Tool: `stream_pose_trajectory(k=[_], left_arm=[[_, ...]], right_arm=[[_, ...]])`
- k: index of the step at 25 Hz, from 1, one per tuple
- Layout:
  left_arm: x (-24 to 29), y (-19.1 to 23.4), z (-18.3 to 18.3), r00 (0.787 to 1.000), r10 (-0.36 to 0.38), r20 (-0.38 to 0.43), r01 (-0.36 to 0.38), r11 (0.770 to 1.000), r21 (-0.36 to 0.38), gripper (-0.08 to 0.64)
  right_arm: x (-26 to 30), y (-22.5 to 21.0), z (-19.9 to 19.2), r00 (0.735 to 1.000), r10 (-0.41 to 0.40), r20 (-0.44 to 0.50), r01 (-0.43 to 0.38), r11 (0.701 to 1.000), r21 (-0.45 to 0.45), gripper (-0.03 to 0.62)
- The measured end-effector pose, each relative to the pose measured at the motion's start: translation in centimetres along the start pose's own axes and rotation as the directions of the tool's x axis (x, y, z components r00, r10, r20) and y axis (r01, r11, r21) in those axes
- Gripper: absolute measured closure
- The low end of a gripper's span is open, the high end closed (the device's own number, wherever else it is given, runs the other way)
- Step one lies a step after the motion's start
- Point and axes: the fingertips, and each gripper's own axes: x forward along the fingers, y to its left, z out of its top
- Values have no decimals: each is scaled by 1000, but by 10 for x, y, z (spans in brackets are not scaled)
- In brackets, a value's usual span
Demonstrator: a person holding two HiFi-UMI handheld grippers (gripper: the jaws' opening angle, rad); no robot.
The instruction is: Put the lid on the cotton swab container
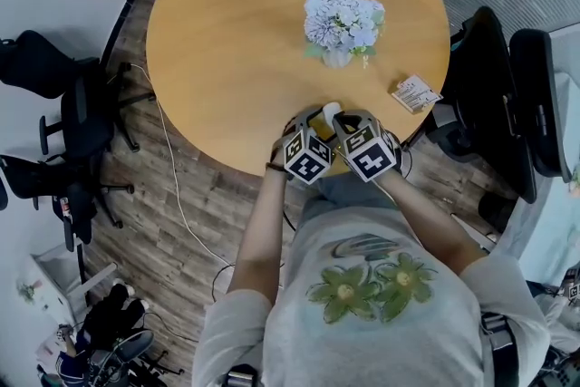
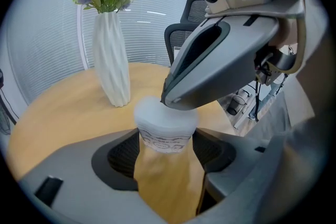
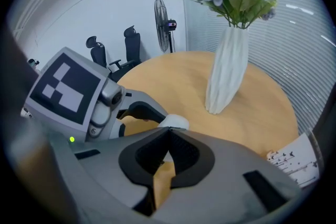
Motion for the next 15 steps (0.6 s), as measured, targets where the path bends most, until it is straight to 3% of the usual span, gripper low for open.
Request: stream_pose_trajectory(k=[4, 10, 15], left_arm=[[-1, 1, 1, 1000, 8, -10, -8, 1000, -9, 239], [-7, 1, -4, 999, 47, -20, -48, 998, -31, 255], [-23, -1, -4, 997, 71, 27, -68, 991, -117, 255]], right_arm=[[-2, 0, 2, 1000, -5, 19, 6, 1000, -19, 591], [-2, 1, -2, 997, 55, 56, -56, 998, 14, 591], [-4, 0, 0, 990, 72, 118, -79, 995, 56, 591]])
